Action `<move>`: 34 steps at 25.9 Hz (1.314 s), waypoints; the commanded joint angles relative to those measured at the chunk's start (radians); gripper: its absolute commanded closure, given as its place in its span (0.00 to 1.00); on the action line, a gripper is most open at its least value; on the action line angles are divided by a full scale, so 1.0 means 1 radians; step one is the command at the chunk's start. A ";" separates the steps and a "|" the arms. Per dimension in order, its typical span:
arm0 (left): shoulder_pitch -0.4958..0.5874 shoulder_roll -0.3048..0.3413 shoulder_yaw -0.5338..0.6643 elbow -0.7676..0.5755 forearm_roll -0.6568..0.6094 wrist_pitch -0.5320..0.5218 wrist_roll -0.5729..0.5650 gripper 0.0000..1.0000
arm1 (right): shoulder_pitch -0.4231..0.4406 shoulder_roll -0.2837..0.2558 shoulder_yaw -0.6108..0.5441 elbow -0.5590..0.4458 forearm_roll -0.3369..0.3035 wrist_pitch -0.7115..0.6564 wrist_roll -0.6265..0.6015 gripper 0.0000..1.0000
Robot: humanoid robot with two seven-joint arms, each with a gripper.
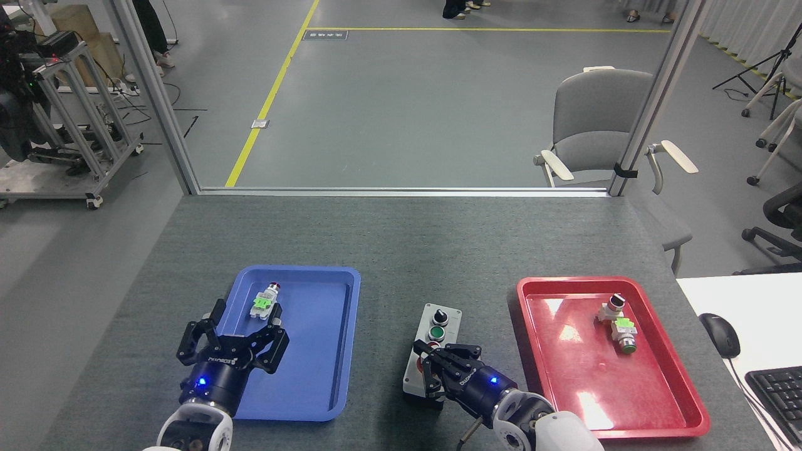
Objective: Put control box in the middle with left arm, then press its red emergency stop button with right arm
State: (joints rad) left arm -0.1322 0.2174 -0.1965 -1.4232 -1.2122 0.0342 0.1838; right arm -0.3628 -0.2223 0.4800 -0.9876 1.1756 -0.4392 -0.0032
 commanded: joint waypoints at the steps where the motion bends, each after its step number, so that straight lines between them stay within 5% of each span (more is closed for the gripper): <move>1: 0.025 -0.070 0.000 -0.006 -0.010 -0.002 0.013 0.00 | -0.007 0.003 -0.021 -0.016 -0.014 -0.003 0.043 0.87; 4: 0.013 -0.144 0.002 0.010 -0.087 -0.002 0.013 0.01 | -0.016 -0.002 -0.132 -0.051 -0.077 0.002 0.040 0.00; 8: -0.014 -0.197 0.008 0.070 -0.208 0.006 0.014 0.01 | -0.015 -0.026 -0.279 -0.101 -0.257 -0.062 0.048 0.00; 12: -0.029 -0.208 0.049 0.086 -0.188 0.007 -0.001 0.00 | -0.005 -0.104 -0.414 -0.100 -0.281 -0.084 0.040 0.00; 17: -0.030 -0.210 0.052 0.092 -0.086 -0.002 -0.009 0.00 | 0.041 -0.109 -0.541 -0.098 -0.237 0.010 0.032 0.00; 23: -0.030 -0.214 0.055 0.093 -0.081 -0.005 -0.009 0.00 | 0.094 -0.101 -0.558 -0.098 -0.060 0.079 -0.113 0.00; 34: -0.027 -0.297 0.180 0.101 -0.188 -0.079 -0.040 0.00 | 0.107 -0.112 -0.566 -0.102 -0.057 0.065 -0.132 0.00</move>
State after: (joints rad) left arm -0.1595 -0.0531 -0.0531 -1.3252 -1.3710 -0.0140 0.1556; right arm -0.2600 -0.3329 -0.0842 -1.0904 1.1173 -0.3751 -0.1348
